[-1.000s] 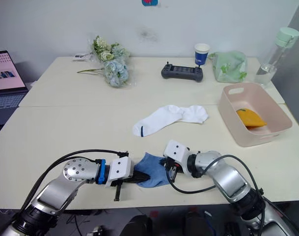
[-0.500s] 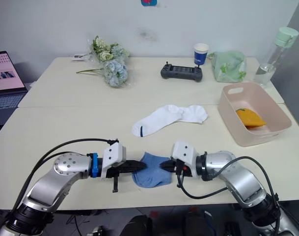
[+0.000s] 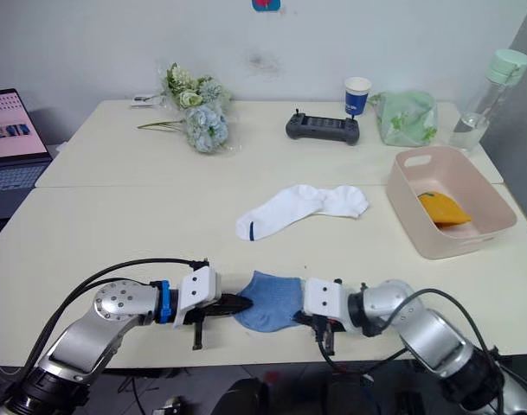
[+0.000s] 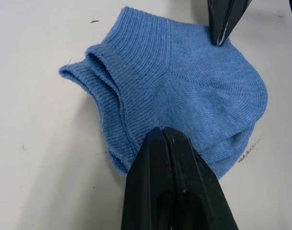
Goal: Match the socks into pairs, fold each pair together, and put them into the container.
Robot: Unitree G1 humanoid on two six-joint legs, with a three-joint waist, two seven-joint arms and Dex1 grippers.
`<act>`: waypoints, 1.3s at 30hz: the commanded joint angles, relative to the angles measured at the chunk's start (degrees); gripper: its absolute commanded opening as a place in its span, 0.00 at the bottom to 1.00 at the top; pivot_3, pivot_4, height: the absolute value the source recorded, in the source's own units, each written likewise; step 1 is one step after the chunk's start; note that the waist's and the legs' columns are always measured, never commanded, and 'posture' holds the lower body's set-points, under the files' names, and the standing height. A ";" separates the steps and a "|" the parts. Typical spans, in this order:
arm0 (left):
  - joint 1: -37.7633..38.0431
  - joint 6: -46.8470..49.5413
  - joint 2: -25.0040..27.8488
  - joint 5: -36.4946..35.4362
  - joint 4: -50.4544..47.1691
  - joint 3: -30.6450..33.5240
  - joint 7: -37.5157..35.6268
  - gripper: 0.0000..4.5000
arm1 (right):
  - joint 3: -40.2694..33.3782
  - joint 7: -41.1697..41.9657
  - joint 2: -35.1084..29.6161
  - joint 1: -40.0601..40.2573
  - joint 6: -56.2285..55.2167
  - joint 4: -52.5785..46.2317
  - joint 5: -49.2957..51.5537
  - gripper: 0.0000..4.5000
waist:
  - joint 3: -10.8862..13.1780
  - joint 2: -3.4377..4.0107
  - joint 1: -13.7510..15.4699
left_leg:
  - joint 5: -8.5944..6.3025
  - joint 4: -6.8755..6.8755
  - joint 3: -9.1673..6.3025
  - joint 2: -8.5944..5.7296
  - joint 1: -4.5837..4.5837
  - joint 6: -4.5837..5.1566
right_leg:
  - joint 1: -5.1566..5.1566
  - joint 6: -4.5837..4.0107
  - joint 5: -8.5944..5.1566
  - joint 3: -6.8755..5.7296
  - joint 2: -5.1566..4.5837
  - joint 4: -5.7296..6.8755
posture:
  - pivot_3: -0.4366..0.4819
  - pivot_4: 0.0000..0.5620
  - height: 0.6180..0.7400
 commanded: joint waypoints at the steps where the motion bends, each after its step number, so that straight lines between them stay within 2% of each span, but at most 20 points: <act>1: -0.76 2.56 0.29 -2.64 -3.61 1.11 -0.93 0.00 | -4.22 -0.79 1.08 0.28 3.03 -4.09 4.00 0.01 | 0.01 0.01 -0.11 | 0.00 0.00 0.01 0.00 0.00 0.00 | -0.01 0.00 0.00 0.01 0.00 0.01 | 0.48 0.27 1.00; 6: -2.57 5.89 -0.05 -4.25 -5.65 0.78 -1.18 0.00 | -10.36 -3.20 2.06 1.30 7.70 -6.81 8.66 0.01 | 0.03 0.01 -0.03 | 0.00 -0.01 0.00 0.00 -0.03 0.00 | -0.02 0.00 0.00 0.00 0.01 0.02 | 0.48 0.27 1.00; 10: -2.25 5.02 -0.76 -2.08 -3.83 -0.82 -0.27 0.00 | -14.14 -9.87 5.45 2.02 13.14 -8.47 9.77 0.01 | 0.03 0.01 -0.08 | 0.00 -0.02 0.01 0.00 -0.04 0.00 | -0.04 0.00 0.00 0.01 0.01 0.01 | 0.48 0.27 1.00; 14: 0.38 2.66 0.99 0.91 0.81 -1.36 -0.48 0.00 | -16.25 -11.50 6.59 -0.34 26.14 -7.73 15.37 0.01 | 0.03 0.02 -0.15 | 0.00 -0.02 0.03 -0.01 -0.03 0.00 | -0.04 0.00 0.00 0.05 0.01 0.02 | 0.48 0.27 1.00; 17: 2.35 1.66 1.93 1.17 2.14 -0.37 -0.50 0.00 | -19.52 -14.75 9.91 -2.64 34.34 -6.18 18.86 0.13 | 0.00 0.05 -0.22 | 0.00 -0.02 0.02 0.01 0.01 0.00 | -0.03 -0.01 0.00 0.05 0.01 0.03 | 0.48 0.27 1.00; 23: 4.81 1.16 3.04 0.78 1.51 0.86 -0.05 0.00 | -24.14 -18.68 16.33 -5.84 51.65 -4.50 25.92 0.60 | -0.02 0.09 -0.22 | -0.01 -0.07 0.01 0.02 0.03 0.01 | -0.05 -0.01 0.00 0.05 0.02 0.04 | 0.48 0.27 1.00; 27: 5.47 1.26 3.26 0.64 1.01 1.46 0.11 0.00 | -24.67 -21.76 20.46 -6.01 57.45 -3.36 26.77 0.93 | -0.03 0.12 -0.30 | -0.01 -0.09 0.02 0.02 0.03 0.02 | -0.09 -0.01 0.00 0.08 0.03 0.07 | 0.48 0.27 1.00; 28: 5.46 1.21 3.31 0.74 0.95 1.46 0.12 0.00 | -24.62 -22.46 21.83 -6.23 58.42 -2.78 26.87 0.98 | -0.05 0.14 -0.35 | -0.01 -0.09 0.02 0.02 0.03 0.02 | -0.09 -0.01 0.00 0.08 0.03 0.08 | 0.48 0.27 1.00; 39: 4.69 2.93 3.21 0.03 0.05 1.94 0.23 0.00 | -23.99 -28.63 37.60 -10.83 62.45 8.57 26.72 1.00 | -0.18 0.24 -1.62 | -0.01 -0.11 0.02 0.03 0.14 0.03 | -0.11 -0.01 0.00 0.11 0.09 0.20 | 0.48 0.27 1.00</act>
